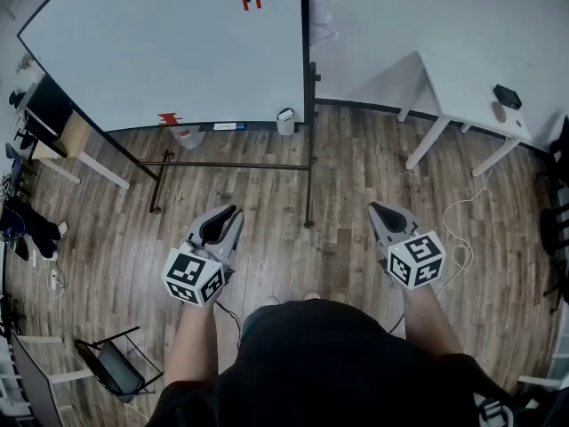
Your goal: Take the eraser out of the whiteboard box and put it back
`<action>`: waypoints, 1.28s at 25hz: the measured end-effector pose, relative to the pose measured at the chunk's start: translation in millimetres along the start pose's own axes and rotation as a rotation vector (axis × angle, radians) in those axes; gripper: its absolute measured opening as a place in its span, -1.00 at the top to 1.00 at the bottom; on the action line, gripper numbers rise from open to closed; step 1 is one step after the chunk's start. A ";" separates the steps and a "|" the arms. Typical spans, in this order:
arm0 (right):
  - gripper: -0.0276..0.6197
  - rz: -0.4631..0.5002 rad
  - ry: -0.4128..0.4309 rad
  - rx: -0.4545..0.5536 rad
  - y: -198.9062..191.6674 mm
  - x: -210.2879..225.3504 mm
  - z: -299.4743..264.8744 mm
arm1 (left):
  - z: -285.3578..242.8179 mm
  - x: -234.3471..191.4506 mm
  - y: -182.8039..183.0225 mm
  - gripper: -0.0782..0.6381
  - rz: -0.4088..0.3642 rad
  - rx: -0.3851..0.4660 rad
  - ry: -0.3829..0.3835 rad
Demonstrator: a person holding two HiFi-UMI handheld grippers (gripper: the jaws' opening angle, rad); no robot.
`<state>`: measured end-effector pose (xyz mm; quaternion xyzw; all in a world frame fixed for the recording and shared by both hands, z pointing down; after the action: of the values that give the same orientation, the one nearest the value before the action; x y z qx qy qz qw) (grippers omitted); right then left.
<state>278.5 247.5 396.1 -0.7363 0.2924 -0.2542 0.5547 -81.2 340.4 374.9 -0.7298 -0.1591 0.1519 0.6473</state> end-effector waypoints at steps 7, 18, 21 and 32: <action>0.93 0.004 0.035 -0.009 -0.5 1.4 0.2 | -5.1 3.8 10.8 0.60 -0.013 0.019 0.002; 0.93 -0.041 0.039 -0.049 -9.3 10.0 -4.8 | -9.7 5.7 9.0 0.60 -0.002 -0.009 -0.005; 0.93 -0.046 0.032 -0.064 -13.5 8.0 -8.2 | -5.8 0.8 2.0 0.60 0.011 -0.018 0.000; 0.93 -0.042 -0.001 -0.096 -13.7 10.8 -31.2 | -25.4 -25.4 -9.2 0.60 0.017 -0.024 -0.015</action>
<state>266.3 221.9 417.9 -0.7682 0.2886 -0.2509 0.5135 -93.6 307.8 387.4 -0.7376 -0.1595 0.1608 0.6361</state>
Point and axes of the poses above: the fingertips, and each gripper's own axes: z backward along the fingers, x to its right, y out of its top, the point moved 9 cm from there along z, backward along the fingers, and after that the axes turned 6 degrees about x, right-handed, at the moved point
